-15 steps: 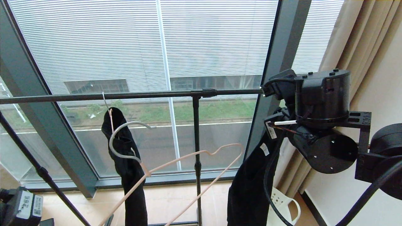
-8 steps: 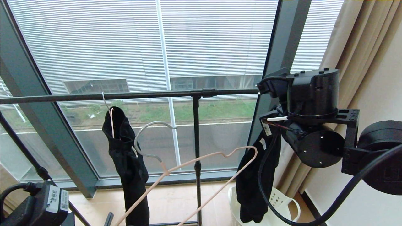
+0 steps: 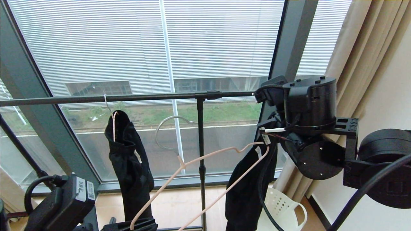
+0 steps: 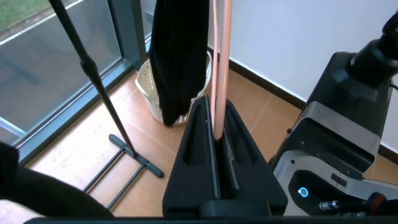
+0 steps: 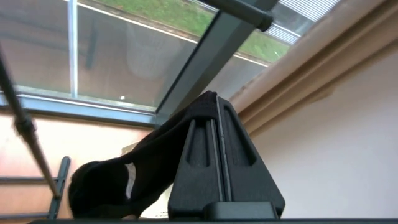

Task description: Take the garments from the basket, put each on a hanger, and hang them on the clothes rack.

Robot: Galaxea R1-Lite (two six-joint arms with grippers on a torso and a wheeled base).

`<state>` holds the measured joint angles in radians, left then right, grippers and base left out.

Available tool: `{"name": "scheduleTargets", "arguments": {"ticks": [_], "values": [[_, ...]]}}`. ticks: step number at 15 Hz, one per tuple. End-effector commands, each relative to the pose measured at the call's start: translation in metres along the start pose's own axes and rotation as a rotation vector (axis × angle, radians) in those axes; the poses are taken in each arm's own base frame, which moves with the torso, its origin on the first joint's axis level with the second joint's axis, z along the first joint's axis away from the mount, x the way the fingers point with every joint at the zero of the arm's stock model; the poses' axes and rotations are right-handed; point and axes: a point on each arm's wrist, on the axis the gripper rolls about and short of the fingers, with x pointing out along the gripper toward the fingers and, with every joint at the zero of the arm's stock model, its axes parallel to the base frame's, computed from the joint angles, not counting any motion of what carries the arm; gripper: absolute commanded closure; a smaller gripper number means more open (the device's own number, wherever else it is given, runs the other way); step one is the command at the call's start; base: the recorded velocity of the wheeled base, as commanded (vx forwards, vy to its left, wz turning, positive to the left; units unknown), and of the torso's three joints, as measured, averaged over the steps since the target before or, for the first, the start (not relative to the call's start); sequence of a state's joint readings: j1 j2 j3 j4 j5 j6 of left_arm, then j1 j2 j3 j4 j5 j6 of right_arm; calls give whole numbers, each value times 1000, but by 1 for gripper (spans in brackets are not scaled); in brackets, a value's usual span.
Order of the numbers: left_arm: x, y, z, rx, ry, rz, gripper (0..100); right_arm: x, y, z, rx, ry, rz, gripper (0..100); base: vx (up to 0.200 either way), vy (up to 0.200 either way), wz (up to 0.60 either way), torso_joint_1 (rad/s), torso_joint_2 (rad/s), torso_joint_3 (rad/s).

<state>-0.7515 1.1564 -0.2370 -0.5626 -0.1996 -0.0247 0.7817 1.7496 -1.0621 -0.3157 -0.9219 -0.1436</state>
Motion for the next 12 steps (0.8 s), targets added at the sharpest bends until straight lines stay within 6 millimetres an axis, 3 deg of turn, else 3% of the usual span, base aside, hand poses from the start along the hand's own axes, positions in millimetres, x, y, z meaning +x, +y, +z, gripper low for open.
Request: {"name": "scheduleTargets", "arguments": {"ticks": [1, 6, 12], "values": [[5, 1, -2, -7, 26, 1, 100, -4, 4, 0, -6, -6, 16, 100, 0, 0, 0, 0, 0, 0], [11, 2, 3, -4, 13, 0, 100, -15, 13, -4, -11, -13, 53, 100, 0, 0, 0, 0, 0, 0], [19, 9, 7, -23, 5, 30, 100, -21, 9, -6, -3, -14, 57, 100, 0, 0, 0, 0, 0, 0]]}}
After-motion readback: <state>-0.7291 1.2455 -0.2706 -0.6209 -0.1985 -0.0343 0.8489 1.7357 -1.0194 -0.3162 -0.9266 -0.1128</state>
